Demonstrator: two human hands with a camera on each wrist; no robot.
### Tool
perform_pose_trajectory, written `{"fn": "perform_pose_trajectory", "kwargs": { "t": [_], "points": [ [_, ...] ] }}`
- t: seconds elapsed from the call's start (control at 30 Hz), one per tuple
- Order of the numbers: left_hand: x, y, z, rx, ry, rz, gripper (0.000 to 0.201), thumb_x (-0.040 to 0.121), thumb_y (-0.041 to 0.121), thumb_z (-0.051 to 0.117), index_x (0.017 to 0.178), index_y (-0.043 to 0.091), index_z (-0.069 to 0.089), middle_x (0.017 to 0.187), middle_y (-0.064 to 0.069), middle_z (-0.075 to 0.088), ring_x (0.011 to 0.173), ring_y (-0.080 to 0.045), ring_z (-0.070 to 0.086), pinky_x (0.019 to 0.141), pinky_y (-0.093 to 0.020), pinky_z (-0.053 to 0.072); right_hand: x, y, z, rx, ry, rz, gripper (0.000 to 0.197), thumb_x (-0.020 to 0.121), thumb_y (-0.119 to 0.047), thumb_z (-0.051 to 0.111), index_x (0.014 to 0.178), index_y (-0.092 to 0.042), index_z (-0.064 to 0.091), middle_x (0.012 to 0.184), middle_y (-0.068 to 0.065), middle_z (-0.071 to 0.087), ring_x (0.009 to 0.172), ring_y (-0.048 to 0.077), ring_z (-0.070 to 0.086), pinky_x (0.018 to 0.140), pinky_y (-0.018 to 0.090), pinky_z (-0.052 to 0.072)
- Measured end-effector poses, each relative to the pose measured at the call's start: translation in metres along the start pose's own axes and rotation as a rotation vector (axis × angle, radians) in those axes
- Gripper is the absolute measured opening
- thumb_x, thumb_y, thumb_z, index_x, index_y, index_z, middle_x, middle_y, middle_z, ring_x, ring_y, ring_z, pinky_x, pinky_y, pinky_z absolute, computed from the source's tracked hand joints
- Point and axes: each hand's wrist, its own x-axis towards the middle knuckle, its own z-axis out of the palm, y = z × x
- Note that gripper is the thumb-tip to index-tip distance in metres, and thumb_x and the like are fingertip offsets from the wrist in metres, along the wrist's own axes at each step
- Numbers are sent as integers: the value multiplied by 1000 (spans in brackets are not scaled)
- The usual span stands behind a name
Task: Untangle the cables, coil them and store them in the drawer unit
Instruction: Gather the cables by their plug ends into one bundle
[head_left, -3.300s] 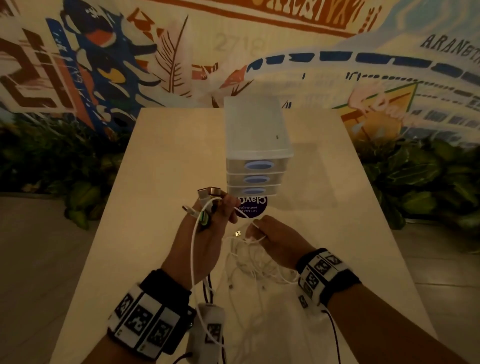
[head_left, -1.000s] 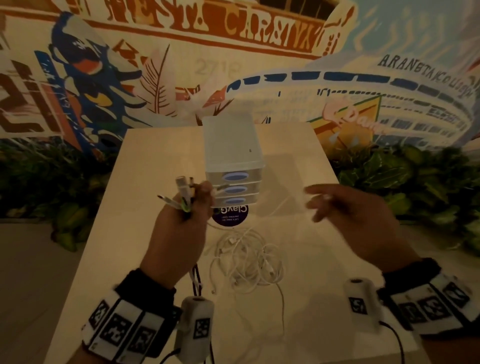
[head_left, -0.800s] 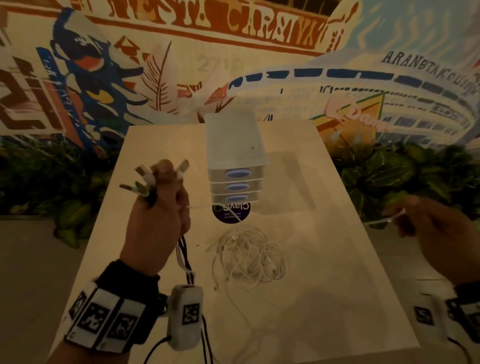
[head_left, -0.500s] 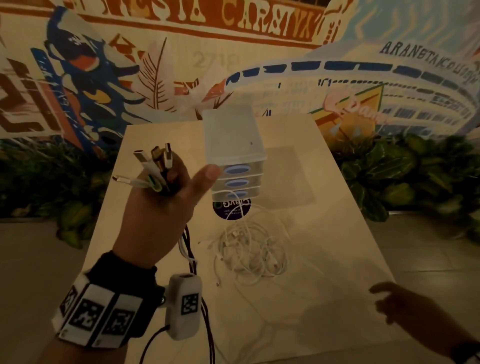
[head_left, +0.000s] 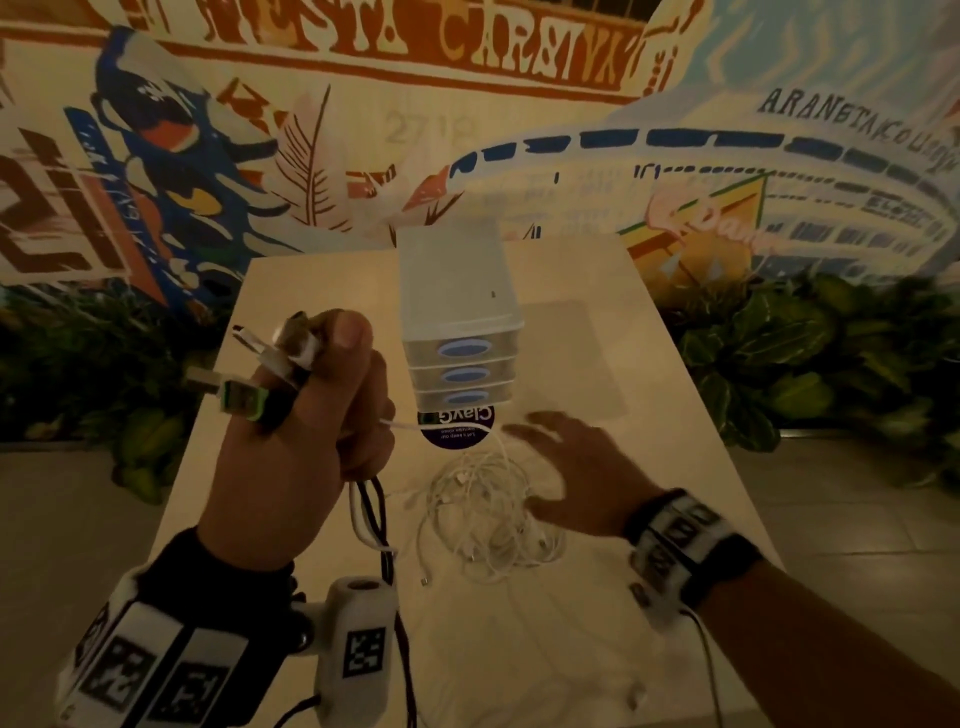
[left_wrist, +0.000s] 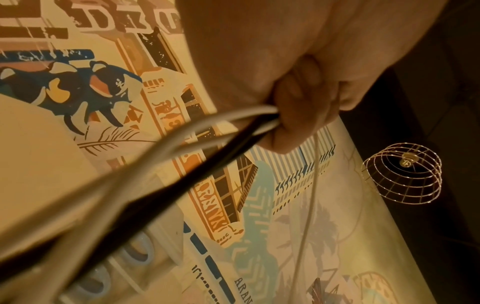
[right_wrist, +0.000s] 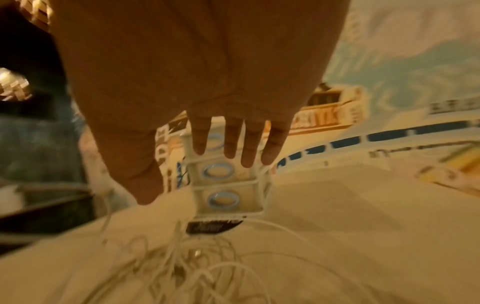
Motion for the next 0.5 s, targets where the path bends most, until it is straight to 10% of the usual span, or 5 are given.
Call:
{"fn": "perform_pose_trajectory", "kwargs": {
  "t": [0.2, 0.4, 0.5],
  "points": [
    [-4, 11, -9, -64, 61, -22, 57, 82, 64, 68, 72, 20, 34, 54, 8, 30, 39, -6, 19, 42, -17, 20, 36, -5, 30, -151, -237, -72, 83, 93, -46, 60, 160, -37, 12, 167, 6, 14, 153, 28, 17, 121, 44, 18],
    [-8, 11, -11, -56, 57, 28, 49, 89, 63, 58, 74, 22, 36, 56, 8, 30, 40, -7, 18, 42, -18, 21, 39, -44, 33, -2, -293, -217, 46, 82, -31, 71, 127, -41, 66, 165, -5, 21, 148, 26, 17, 123, 44, 17],
    [-10, 16, -10, 8, 109, 75, 44, 97, 56, 44, 75, 20, 34, 56, 8, 30, 41, -8, 17, 45, -18, 21, 24, -41, 21, 142, -147, -204, 49, 75, -37, 60, 123, -42, 65, 162, -6, 28, 146, 27, 27, 118, 49, 29]
  ]
}}
